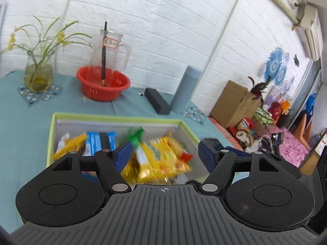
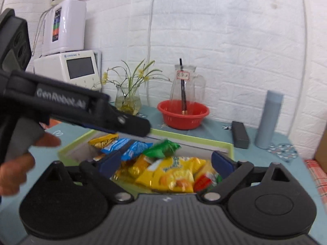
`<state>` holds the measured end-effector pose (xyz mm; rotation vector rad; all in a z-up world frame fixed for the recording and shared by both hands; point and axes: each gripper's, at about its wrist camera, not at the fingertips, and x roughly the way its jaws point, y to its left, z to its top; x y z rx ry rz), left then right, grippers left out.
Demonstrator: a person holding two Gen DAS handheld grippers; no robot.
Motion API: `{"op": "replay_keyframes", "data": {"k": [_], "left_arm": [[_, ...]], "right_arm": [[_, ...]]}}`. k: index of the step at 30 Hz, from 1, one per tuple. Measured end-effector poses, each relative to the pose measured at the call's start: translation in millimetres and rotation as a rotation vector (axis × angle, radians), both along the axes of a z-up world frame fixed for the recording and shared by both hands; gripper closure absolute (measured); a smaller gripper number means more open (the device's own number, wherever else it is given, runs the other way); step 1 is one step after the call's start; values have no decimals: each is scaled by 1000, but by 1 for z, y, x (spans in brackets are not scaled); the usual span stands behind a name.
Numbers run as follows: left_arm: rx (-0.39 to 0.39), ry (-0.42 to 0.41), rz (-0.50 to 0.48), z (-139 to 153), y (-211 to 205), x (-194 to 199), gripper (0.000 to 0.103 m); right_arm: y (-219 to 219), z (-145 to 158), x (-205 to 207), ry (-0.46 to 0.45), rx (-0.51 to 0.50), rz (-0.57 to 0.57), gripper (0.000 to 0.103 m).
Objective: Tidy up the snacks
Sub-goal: 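Place the green bag into the green box and open the left gripper, then grasp the red-brown cookie pack with the left gripper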
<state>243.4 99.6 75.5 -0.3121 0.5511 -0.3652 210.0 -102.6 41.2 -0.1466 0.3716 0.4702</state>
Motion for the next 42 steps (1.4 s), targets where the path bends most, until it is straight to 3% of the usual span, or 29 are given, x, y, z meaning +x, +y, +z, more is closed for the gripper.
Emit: {"op": "replay_keyframes", "data": {"k": [5,9,12,20,25,29,33,35,42], "left_arm": [[-39,117,-11,-42,-7,-55,44],[-100,248,-39,-83,-19,-76,55],[-121,309,-56,-98,-31,-80,59],[-75,303,-65,-96,-48,-87,60],[-112,290,-49,-93,-35,-92,60],[-102,297,-77,-95,-40,-94,60],[-55,309,-146,-102,-60,-92,68],[-20,323,-154,-106,-65,-89,80],[18,319,-158,-104,-55,-98,85]], "right_arm": [[-27,-36,-70,115,59,-47,9],[-31,-71,-105,224,101,-76,9],[-28,-78,-111,211,64,-100,9],[-25,-66,-122,164,53,-63,9],[-25,-71,-133,252,124,27,9],[-23,-85,-132,283,103,-26,9],[-17,-90,-126,292,95,-33,9],[-13,-92,-122,293,77,-38,9],[4,-92,-118,302,56,18,8]]}}
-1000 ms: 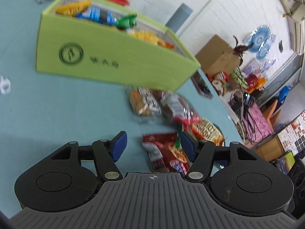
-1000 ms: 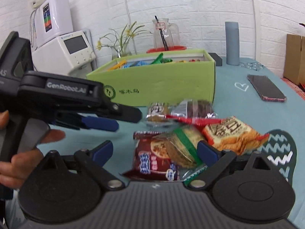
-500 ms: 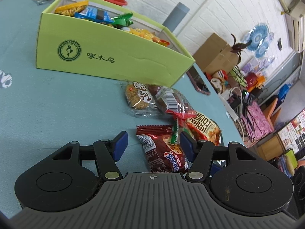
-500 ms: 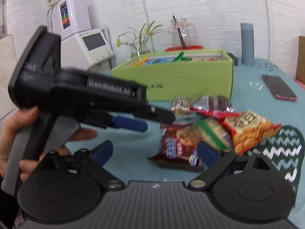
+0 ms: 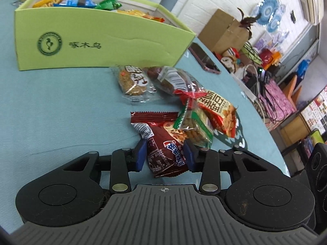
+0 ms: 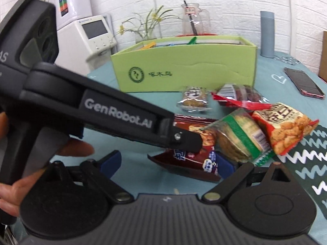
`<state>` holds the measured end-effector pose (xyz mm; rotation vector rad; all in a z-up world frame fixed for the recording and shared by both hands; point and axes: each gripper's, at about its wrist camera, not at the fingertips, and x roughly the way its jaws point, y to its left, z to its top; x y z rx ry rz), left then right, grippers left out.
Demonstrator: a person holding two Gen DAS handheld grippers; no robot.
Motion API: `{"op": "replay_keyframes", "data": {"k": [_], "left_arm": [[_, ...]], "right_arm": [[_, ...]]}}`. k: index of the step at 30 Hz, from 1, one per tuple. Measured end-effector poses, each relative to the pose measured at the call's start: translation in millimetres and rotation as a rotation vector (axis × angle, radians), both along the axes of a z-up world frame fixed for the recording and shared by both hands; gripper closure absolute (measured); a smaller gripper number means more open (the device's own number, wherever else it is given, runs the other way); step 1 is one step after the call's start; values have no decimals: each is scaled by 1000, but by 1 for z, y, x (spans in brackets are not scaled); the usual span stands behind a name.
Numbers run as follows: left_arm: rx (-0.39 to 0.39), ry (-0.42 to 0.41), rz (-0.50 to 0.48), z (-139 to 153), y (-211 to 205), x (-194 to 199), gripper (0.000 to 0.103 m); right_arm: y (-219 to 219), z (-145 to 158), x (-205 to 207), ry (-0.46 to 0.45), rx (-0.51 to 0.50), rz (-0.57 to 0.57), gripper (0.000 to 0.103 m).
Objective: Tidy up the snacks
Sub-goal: 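Grasp the red-brown cookie pack with the left gripper, then lower the cookie pack into the green box and release it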
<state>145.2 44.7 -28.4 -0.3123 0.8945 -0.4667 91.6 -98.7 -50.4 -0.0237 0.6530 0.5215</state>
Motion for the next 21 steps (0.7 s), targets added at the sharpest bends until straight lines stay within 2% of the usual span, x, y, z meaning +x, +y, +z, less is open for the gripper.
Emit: {"op": "replay_keyframes", "data": {"k": [9,14,17,19,21], "left_arm": [[29,2,86,5,27,-21,85],[3,16,103,3,35,-24,84],[-3,19,103,3,35,-26,80],[5,11,97,4,32,-27,72],[11,7,98,5,31,-28,69]], "right_arm": [[31,2,-7,-4,-1,79,8],[37,3,-9,-5,-4,90,8],[33,3,-9,-11,-13,94,9],[32,3,-9,-16,-21,95,9],[29,3,-10,-25,-36,84,9]]}}
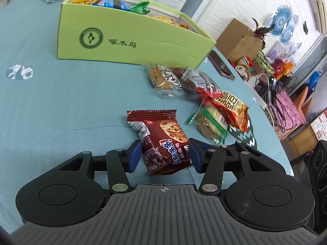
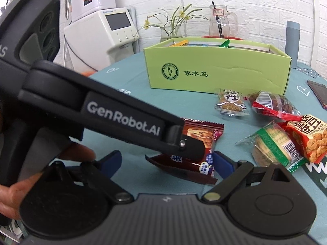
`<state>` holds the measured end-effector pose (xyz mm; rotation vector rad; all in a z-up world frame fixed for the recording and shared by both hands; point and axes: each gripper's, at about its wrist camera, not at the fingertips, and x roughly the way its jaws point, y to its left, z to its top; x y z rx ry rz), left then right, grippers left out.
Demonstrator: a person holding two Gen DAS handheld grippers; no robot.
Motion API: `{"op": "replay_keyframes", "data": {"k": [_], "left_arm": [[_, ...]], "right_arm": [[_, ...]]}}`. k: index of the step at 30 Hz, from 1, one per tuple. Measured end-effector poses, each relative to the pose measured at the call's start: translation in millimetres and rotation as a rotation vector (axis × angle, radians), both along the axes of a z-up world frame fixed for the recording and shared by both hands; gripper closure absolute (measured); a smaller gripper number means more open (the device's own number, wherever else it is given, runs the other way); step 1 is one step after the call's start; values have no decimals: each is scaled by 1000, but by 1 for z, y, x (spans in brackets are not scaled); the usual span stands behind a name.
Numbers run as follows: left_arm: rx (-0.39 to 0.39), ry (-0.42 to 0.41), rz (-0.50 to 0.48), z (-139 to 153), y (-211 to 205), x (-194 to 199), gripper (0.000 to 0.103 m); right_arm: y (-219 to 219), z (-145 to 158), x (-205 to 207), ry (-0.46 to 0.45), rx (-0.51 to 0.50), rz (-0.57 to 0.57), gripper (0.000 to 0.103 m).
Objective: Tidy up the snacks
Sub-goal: 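Lower the cookie pack into the green box and release it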
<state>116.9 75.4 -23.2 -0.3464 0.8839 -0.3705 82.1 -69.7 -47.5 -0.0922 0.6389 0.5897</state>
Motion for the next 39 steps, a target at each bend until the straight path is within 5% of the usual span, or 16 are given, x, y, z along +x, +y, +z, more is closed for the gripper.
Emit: {"op": "replay_keyframes", "data": {"k": [6,11,14,21,26,30,39], "left_arm": [[-31,-4,28,1,10,2,61],[-31,-1,21,-3,5,9,61],[-9,-10,-14,-4,-2,11,80],[-13,-123,-3,39,-5,15,81],[38,-273,12,92,-8,58,81],[82,-311,38,108,-1,114,80],[155,-184,67,54,13,207,80]], "right_arm": [[-1,1,4,-3,-3,-17,9],[-3,-2,8,4,-3,-36,19],[-4,-3,7,-17,-16,-42,36],[-6,34,11,-144,0,-64,37],[-1,76,60,-282,7,-49,37],[10,92,119,-315,2,-45,37],[39,51,216,-172,-61,-13,34]]}}
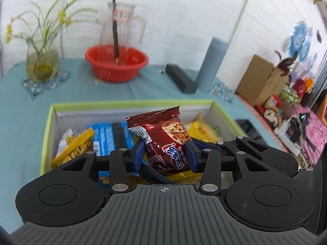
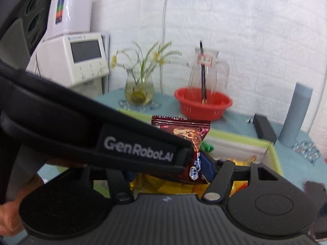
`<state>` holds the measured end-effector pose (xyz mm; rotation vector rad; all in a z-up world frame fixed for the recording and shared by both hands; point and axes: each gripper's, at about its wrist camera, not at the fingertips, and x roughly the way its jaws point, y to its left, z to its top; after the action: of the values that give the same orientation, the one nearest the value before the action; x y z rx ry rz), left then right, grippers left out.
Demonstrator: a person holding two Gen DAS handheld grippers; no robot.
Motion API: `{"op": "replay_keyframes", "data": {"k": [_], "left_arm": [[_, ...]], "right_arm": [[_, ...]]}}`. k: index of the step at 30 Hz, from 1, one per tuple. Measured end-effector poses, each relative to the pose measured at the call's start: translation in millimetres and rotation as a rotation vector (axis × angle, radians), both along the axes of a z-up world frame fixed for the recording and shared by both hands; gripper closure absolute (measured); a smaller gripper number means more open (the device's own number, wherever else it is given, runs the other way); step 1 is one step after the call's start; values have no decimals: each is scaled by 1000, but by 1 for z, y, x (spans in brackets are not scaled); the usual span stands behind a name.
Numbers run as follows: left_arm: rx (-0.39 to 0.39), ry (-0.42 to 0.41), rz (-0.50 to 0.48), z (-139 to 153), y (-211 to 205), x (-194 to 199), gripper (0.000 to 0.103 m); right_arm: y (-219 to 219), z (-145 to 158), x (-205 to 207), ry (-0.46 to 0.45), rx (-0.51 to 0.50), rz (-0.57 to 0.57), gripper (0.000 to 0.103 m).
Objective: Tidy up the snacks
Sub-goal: 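Lower the cookie pack into the green box and release it, then move the open left gripper toward the remaining snack pile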
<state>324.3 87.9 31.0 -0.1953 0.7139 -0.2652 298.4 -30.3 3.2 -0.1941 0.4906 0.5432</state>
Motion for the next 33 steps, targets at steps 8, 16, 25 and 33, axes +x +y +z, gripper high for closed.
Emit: {"op": "replay_keyframes", "data": {"k": [8,16,25,33], "left_arm": [[-60,-95,-19,23,2,-26,60],[-139,-206,-78,54,-7,-119,42],[-244,80,-286,-24,-84,-155,63],[-150,113,-357,-27,-137,-137,63]], "right_arm": [[-14,14,-20,-21,79,17,21],[-96,42,-127,-138,115,-127,9],[-163,-26,-219,87,128,-344,9],[-168,-36,-196,66,76,-320,9]]}}
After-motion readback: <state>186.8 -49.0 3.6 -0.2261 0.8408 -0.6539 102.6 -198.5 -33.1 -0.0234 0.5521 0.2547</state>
